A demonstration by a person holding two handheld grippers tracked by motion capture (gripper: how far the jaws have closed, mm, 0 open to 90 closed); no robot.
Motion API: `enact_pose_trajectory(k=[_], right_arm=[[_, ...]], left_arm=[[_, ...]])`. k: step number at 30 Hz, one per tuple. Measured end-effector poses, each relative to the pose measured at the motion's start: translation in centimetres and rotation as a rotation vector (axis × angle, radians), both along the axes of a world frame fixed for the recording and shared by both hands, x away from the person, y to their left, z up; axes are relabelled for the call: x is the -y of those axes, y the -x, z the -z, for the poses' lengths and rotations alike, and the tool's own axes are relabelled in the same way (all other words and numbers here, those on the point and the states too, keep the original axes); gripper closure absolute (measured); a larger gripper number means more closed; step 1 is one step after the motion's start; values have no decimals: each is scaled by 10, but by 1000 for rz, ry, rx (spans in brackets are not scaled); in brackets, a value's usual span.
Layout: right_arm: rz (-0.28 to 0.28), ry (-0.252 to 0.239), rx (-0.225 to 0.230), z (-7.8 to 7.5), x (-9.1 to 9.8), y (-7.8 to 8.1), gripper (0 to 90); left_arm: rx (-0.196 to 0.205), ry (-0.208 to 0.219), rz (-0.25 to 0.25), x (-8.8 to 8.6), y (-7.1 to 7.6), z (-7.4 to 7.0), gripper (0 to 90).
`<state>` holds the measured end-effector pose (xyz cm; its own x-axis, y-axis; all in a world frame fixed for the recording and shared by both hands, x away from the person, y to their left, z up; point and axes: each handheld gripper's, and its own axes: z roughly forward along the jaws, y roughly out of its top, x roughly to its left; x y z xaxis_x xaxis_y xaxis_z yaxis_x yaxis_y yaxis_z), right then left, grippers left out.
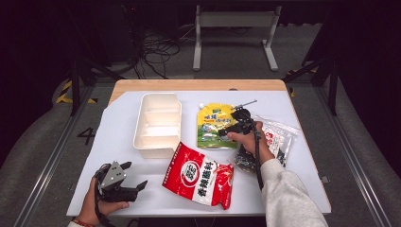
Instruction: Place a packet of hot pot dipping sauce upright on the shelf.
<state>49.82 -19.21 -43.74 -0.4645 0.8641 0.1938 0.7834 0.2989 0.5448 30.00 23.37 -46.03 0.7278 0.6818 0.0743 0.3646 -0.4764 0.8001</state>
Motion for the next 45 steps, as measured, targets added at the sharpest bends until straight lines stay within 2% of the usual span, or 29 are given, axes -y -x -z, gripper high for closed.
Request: enact_pose_trajectory(k=[3,5,9,10,11,18,20,23,31,36,39,43,45], right_arm=[[1,6,-10,-1,-3,-1,201],[25,2,-7,-2,-4,-1,269],[31,-13,-5,-3,-2,-1,458],[29,-22,-5,-3,-2,-1,542],[24,-24,-3,-3,-1,-1,583],[17,-49,3,-3,1,-1,700],[5,-43,17,-4,0,0,747],[-15,-25,34,-7,-3,1,779],[-43,-61,69,-10,-3,10,818],[-53,-82,98,-10,-3,19,821],[-68,-92,125,-12,-2,25,821],[-67,-120,161,-15,2,30,830],[-68,-126,175,-17,4,32,830]], left_arm=[[0,1,8,1,-1,0,142],[-1,-6,10,2,-2,0,142],[-2,-3,18,4,-3,0,141],[-1,-3,20,4,-4,-1,142],[-3,-6,23,5,-4,0,141],[-7,-1,31,6,-6,0,142],[-10,-1,31,5,-7,0,142],[-12,13,24,4,-7,0,142],[-10,27,11,-2,-6,-2,142],[-14,68,-9,-7,-7,-8,142],[0,93,-23,-11,-9,-14,142],[6,129,-22,-12,-13,-23,142],[12,134,-20,-11,-14,-26,142]])
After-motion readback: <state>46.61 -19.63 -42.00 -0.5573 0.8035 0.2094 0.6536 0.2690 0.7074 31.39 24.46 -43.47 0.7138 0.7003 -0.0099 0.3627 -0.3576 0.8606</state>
